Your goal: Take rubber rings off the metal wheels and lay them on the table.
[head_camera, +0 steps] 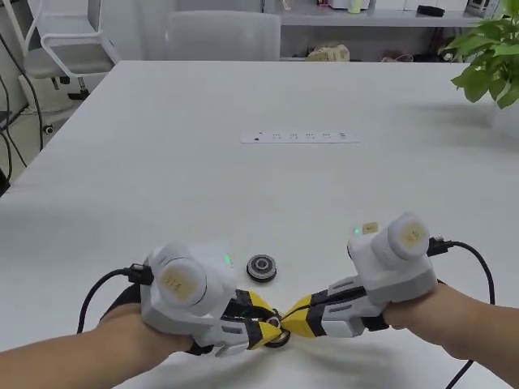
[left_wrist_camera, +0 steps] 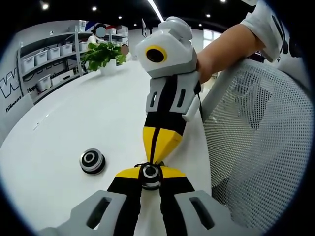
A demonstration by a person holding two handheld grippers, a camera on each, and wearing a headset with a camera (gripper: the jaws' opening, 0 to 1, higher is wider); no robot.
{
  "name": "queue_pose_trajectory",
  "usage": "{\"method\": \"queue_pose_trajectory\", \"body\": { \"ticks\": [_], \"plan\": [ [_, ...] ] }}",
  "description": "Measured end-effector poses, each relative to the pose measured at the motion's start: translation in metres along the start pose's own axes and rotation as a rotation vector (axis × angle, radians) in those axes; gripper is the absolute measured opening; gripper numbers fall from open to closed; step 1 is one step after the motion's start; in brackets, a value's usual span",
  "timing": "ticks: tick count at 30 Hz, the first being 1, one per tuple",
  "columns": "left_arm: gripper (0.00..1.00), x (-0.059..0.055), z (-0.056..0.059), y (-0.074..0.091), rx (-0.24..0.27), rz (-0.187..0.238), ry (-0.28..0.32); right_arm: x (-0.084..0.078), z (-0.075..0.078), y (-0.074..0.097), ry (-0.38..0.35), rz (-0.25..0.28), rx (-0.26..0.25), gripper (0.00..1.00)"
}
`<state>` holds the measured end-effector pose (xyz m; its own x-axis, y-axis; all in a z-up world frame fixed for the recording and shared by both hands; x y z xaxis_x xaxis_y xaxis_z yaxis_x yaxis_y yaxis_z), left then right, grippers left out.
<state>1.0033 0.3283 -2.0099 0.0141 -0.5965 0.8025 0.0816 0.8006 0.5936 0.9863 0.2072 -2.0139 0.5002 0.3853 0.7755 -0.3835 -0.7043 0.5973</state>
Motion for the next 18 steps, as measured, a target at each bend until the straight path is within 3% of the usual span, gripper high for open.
{"method": "queue_pose_trajectory", "body": {
  "ticks": [18],
  "plan": [
    [0.11, -0.0002, -0.0013, 0.0002, -0.022, 0.011, 0.025, -0.0004, 0.0018, 0.0014, -0.013, 0.001, -0.002, 0.0]
  ]
}}
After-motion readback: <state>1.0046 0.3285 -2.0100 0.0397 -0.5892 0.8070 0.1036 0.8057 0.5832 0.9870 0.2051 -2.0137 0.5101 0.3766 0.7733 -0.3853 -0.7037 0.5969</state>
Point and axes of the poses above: the centre of the closed fingertips' face, and the gripper's own axes: y roughly backward along the fingers, z roughly to its right, x roughly out of its top, the point moved 8 cm from there along y, roughly backward along the fingers, and after that the axes turned 9 degrees about -x, right-handed, at the moved point
